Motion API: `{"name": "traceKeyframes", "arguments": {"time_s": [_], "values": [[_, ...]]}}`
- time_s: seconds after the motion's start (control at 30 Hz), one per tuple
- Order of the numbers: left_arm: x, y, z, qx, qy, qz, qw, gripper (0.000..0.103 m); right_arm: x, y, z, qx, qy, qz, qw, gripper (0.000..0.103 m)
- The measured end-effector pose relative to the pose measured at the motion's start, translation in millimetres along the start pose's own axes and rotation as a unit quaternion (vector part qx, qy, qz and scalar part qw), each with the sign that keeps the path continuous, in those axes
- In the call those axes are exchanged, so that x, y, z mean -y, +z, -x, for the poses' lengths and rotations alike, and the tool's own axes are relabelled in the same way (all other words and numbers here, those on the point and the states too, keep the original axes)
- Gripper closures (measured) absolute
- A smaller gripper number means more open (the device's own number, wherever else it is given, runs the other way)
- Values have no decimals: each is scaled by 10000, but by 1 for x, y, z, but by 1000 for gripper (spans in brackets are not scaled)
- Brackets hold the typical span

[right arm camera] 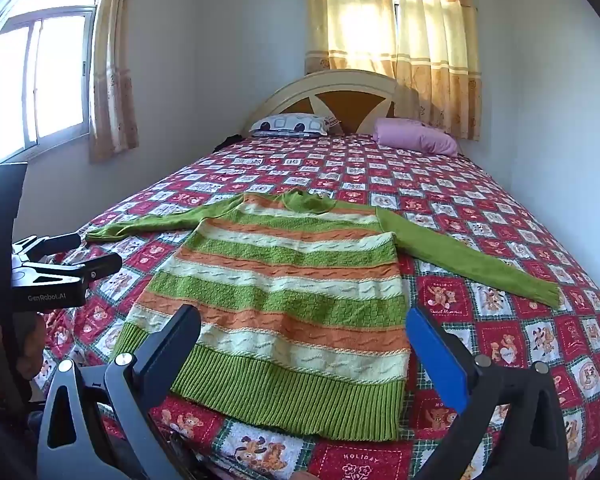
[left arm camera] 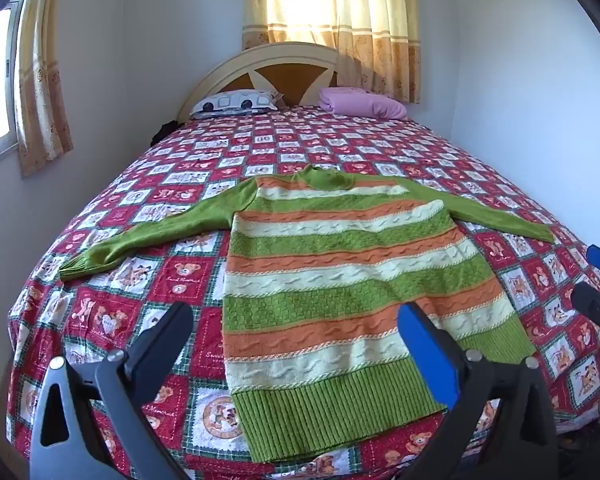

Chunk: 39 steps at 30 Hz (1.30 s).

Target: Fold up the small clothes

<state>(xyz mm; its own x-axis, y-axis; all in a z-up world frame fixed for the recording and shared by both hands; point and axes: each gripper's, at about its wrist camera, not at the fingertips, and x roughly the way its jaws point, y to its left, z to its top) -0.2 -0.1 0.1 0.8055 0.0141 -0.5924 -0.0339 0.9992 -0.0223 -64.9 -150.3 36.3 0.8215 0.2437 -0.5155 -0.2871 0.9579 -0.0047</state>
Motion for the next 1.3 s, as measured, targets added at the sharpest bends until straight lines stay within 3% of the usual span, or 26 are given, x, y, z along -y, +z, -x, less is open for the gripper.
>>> {"name": "traceKeyframes", "arguments": {"time_s": [0.27,1.3], "values": [[12,-2,-4,40,310,-134,9994,0,4,-5,-5,-87,63,-66,9999,1],[-8,-1,-3,62,399,-12,9992,0,4,-12,-12,-176,146,-174,9996,1]]}}
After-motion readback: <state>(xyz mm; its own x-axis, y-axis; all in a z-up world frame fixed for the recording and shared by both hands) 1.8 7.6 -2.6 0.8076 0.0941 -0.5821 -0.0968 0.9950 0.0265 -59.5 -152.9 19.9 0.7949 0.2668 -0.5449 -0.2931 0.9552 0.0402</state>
